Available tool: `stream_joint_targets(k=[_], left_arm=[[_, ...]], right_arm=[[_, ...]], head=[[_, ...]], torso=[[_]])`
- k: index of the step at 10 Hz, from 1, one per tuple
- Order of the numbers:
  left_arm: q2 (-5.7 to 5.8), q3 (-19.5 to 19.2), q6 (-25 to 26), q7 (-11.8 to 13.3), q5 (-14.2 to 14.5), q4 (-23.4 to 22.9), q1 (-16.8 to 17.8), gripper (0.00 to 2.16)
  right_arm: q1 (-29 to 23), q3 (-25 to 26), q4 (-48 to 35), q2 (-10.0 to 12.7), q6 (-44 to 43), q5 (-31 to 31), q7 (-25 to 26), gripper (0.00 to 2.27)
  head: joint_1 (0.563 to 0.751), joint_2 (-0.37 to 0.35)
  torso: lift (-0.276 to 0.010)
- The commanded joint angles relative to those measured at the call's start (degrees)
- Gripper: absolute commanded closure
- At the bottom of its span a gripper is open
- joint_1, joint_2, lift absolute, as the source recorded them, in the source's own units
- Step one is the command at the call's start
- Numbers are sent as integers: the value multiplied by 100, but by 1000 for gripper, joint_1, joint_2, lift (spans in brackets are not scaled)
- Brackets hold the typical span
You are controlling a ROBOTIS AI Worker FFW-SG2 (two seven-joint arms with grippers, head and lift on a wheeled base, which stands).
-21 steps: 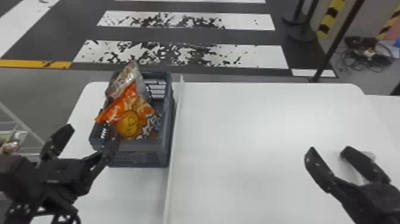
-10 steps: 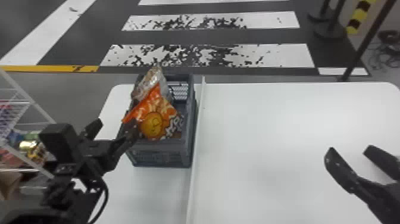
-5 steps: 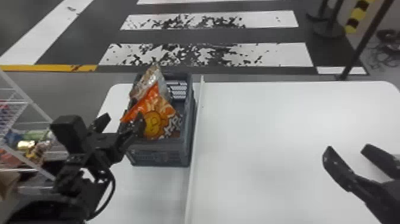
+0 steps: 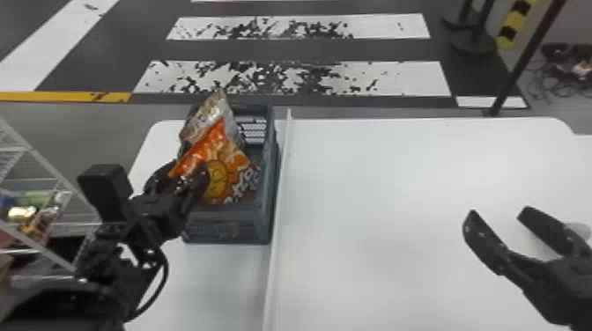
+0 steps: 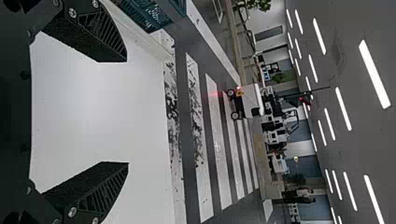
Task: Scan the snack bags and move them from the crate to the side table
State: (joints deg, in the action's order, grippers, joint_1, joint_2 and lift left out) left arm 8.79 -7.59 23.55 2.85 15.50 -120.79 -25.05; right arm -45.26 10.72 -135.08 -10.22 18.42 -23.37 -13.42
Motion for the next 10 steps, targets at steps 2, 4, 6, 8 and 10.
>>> stream_joint_targets(k=[2,4,6,8,10], left_arm=[[0,-32,120,-12,15,-59,-8,1798],[0,-23,173,-12,6,-217,-70,1804],[0,162,-144,-241,-275,-665,-281,1804],[-9,215,-390,-381,-372,-1105,-448,1804],[0,259,-583,-496,-407,-1553,-641,1804]], right_arm=[[0,-9,-27,-15,0,-36,15,140],[-18,-17,-54,-15,0,-36,15,140],[-18,-9,-62,-15,53,-36,6,140],[0,-9,-62,-15,18,-36,6,140],[52,18,-18,-24,-35,-36,58,140]], head=[[695,69],[695,71],[695,69],[695,59],[695,46]], torso=[[-87],[-87],[-87],[-87],[-87]])
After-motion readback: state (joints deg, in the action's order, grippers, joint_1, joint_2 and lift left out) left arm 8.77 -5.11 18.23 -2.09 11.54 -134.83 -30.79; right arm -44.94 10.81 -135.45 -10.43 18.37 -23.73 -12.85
